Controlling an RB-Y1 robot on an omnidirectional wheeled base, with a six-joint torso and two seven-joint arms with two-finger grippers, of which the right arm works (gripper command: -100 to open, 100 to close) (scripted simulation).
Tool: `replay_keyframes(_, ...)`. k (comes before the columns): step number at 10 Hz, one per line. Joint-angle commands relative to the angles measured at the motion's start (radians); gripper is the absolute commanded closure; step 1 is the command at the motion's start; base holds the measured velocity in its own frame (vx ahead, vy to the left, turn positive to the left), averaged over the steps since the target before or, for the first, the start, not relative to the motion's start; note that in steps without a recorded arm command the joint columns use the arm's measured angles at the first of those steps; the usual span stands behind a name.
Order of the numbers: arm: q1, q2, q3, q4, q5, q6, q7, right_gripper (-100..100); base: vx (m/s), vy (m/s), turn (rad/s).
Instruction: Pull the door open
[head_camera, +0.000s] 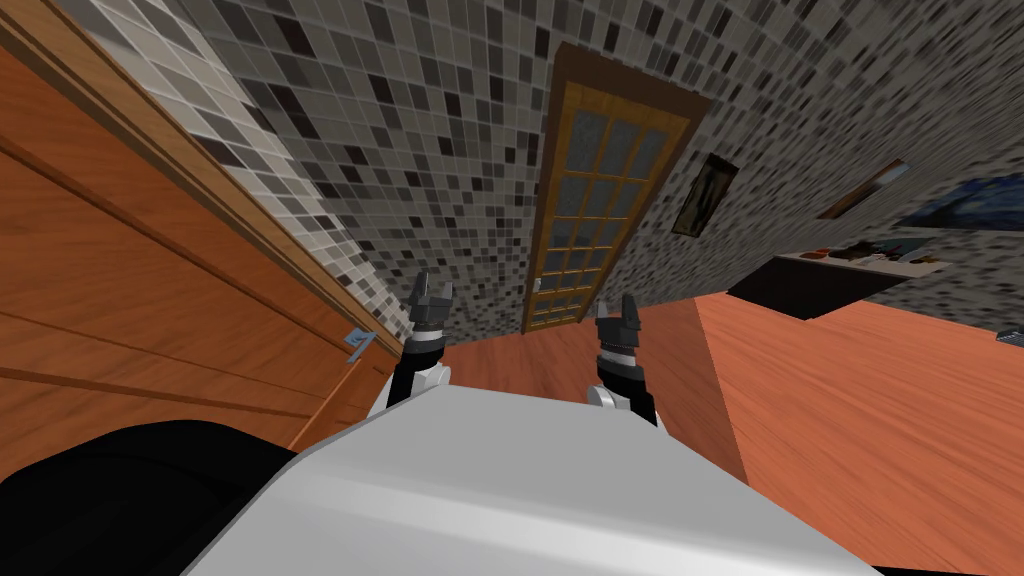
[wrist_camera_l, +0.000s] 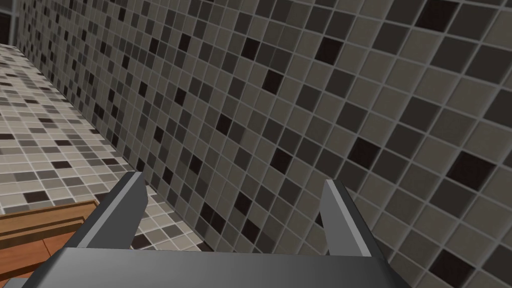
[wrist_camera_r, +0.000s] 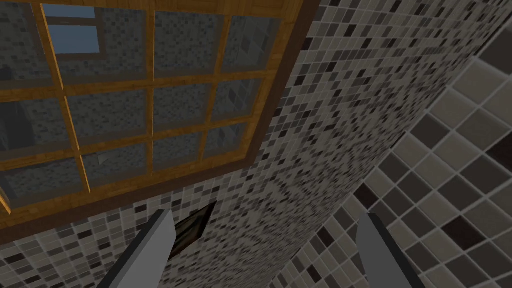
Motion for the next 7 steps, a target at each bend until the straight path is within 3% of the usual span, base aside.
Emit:
replay_keyframes(1,-0.013,-0.005,-0.006,0.034,0.011,-0.01,0.024,-100,0.094,-0.002,0.012)
replay_keyframes(7,-0.06,-0.023,-0.024,0.179,0.061,-0.054,0.122,-100,0.082,-0.001,0.014)
